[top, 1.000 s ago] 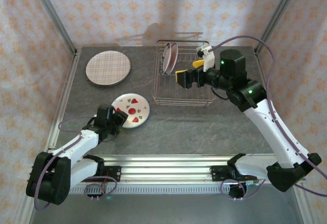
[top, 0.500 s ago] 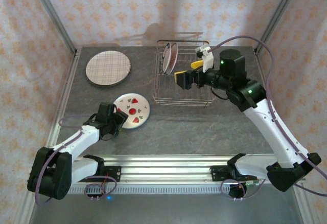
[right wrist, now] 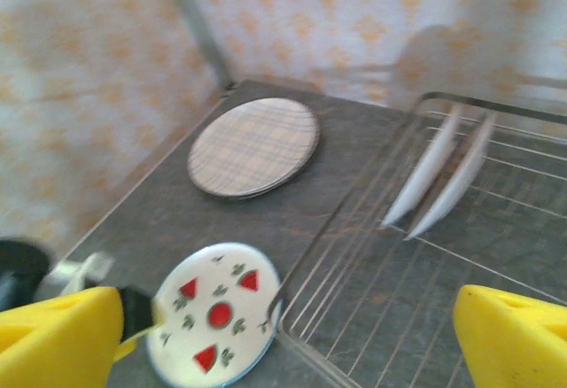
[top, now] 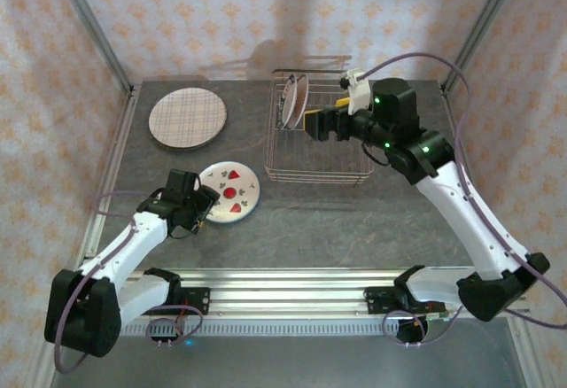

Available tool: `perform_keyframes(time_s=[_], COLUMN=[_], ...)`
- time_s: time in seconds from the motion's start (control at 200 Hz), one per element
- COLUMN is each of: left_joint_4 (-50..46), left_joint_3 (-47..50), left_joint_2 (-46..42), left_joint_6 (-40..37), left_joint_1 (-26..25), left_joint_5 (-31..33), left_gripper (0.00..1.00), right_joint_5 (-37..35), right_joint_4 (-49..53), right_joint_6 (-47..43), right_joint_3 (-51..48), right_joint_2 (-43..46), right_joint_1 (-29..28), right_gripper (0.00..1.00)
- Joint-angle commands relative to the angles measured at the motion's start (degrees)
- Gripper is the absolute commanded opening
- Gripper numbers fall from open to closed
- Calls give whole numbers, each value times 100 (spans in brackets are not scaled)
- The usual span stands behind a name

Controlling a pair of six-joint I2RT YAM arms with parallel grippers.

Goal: Unload the plates from the dish rack

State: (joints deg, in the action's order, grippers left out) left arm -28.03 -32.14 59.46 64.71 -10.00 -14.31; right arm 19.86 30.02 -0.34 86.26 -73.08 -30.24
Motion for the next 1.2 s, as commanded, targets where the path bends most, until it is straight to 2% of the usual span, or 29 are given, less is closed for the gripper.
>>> perform_keyframes(time_s=[0.0,0.13,0.225,0.505,0.661,0.776,0.906,1.196], left_joint_4=[-920,-1149,-1131,-394,-375,-288,-234,-221], left_joint_3=[-512,-1191,-1784,-3249,-4012,-4260,-4301,-4254], left_joint_2=[-313,-391,-342,13,179,201,222,211], left_joint_6=[-156,-494,-837,-1971,-2784,-3211,-3307,-3307], left_joint_1=[25,-2,-124,-775,-1268,-1495,-1532,-1537], left_joint_5=[396,484,550,464,718,799,755,581], left_gripper=[77,77,78,78,78,78,78,78], right_joint_5=[-1924,-2709,-2871,-2696,-2561,-2449,-2179,-1897], right_joint_4=[266,994,1404,1778,1980,2135,2209,2157], right_joint_6=[688,1346,1701,2109,2126,2227,2267,2044], right_joint_3=[650,1632,2344,3608,4156,4498,4830,5284], right_joint_2=[-582,-1650,-2386,-3919,-4581,-4979,-5372,-5898], right_joint_1=[-17,-17,-18,35,100,206,320,432], right_gripper=[89,84,78,67,61,53,45,41])
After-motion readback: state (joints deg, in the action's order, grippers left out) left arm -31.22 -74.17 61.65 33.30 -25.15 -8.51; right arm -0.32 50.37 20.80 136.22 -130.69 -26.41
